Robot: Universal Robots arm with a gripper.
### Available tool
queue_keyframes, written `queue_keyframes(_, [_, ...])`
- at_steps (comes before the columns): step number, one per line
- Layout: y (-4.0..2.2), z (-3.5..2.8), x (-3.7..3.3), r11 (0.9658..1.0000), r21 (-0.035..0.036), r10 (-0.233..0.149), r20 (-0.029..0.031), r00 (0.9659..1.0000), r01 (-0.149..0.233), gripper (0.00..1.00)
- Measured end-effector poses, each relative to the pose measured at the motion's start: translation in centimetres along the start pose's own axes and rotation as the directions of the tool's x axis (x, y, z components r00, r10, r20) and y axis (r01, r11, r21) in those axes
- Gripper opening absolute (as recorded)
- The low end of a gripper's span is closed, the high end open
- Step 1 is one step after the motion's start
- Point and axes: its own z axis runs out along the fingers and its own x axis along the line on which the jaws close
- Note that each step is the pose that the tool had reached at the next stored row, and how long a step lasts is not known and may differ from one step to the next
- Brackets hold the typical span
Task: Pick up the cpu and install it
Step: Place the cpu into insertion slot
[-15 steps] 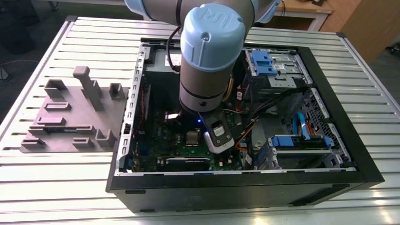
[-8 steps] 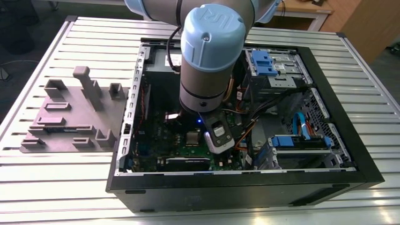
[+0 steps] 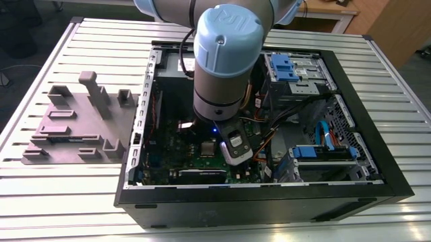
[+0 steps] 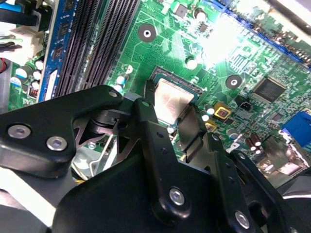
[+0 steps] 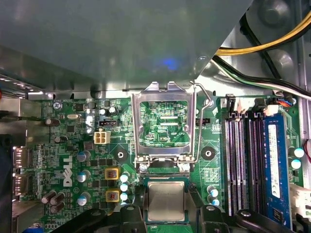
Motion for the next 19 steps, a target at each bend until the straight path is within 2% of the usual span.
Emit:
queue_keyframes(15, [-0.11, 0.29, 0.08, 1.0000, 0.0000, -0.001, 0.0001, 1.0000, 0.001, 0.44])
queue_keyframes(17, [-0.11, 0.31, 0.09, 1.0000, -0.0004, 0.000, 0.0000, 1.0000, 0.000, 0.45])
queue_keyframes(18, [-0.10, 0.31, 0.09, 1.0000, -0.0004, 0.000, 0.0001, 1.0000, 0.000, 0.51])
queue_keyframes(19, [-0.11, 0.31, 0.09, 1.0000, -0.0003, 0.000, 0.0001, 1.0000, 0.000, 0.51])
